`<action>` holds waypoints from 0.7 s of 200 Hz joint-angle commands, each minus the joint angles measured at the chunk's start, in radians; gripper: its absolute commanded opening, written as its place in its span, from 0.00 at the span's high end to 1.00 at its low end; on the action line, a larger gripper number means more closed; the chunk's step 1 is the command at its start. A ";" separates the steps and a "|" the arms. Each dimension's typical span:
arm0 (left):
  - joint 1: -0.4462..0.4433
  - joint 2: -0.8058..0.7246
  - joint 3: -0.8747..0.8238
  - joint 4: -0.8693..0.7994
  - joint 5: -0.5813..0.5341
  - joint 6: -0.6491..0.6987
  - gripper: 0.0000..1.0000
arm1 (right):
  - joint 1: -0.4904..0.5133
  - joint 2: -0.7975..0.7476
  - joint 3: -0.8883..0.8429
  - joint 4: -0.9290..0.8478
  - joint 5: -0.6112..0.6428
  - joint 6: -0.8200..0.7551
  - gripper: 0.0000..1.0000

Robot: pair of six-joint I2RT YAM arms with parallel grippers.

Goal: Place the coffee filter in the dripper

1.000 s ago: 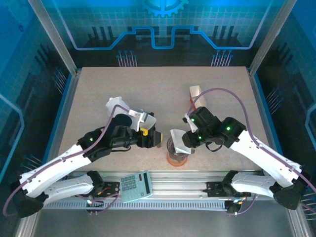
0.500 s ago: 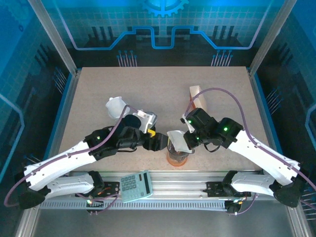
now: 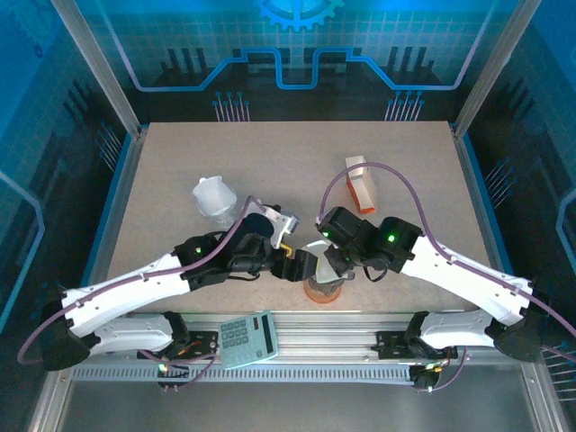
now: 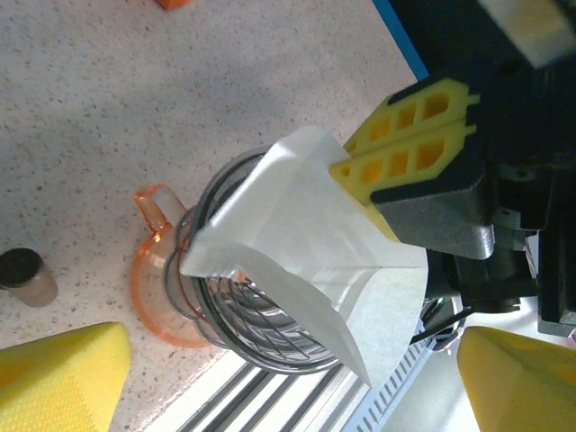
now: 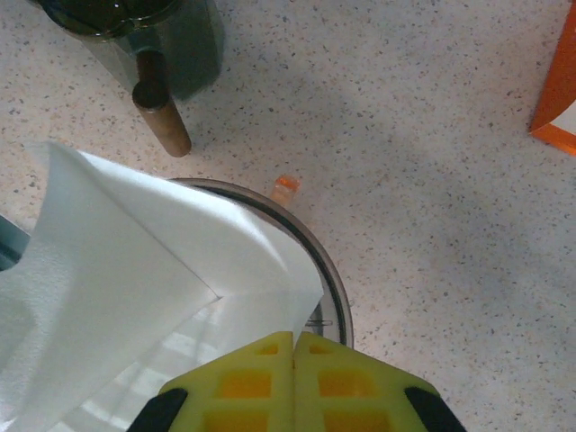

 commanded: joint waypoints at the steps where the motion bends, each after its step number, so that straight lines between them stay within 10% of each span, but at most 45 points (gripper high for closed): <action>1: -0.014 0.024 -0.010 0.023 0.026 -0.015 0.05 | 0.018 0.001 0.029 -0.025 0.045 -0.001 1.00; 140: -0.028 0.082 -0.018 0.040 0.061 -0.052 0.41 | 0.036 -0.031 -0.005 -0.004 0.023 0.037 1.00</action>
